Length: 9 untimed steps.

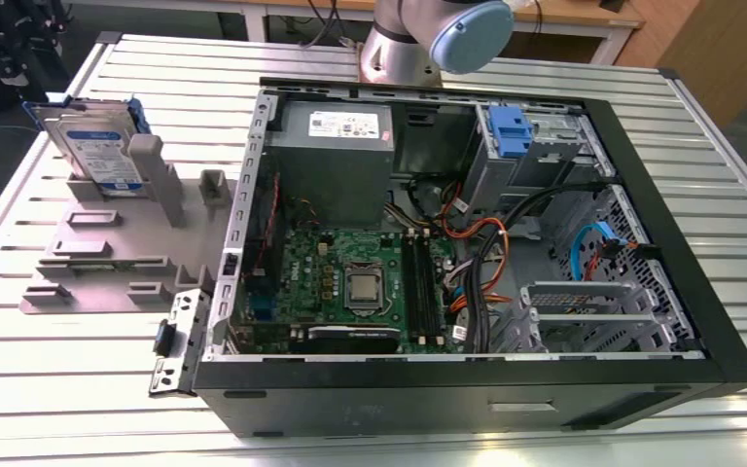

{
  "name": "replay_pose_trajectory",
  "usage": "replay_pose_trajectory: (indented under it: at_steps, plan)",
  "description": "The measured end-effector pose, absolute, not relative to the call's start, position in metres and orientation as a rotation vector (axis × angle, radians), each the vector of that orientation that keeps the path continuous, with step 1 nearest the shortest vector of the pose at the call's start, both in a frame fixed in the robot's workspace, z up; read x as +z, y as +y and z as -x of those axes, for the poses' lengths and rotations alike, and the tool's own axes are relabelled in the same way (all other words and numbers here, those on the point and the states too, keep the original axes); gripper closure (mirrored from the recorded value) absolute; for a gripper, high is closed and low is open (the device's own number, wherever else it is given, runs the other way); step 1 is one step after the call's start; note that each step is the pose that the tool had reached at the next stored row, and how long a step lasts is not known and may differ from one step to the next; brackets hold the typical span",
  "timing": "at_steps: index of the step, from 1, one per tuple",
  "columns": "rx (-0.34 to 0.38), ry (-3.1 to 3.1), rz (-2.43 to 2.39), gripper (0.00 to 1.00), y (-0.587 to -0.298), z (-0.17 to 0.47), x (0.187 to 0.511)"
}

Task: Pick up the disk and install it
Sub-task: 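Pick up the disk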

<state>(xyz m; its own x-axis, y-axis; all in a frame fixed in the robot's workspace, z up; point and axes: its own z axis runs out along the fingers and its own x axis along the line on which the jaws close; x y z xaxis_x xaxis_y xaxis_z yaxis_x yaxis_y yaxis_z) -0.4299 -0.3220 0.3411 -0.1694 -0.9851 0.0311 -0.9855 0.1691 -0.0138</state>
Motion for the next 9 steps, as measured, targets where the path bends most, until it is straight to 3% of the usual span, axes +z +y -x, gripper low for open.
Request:
replay_pose_trajectory:
  at_steps: [9]
  plan:
    - [0.047,-2.382,-2.026,0.53,-0.322,0.440,0.334]
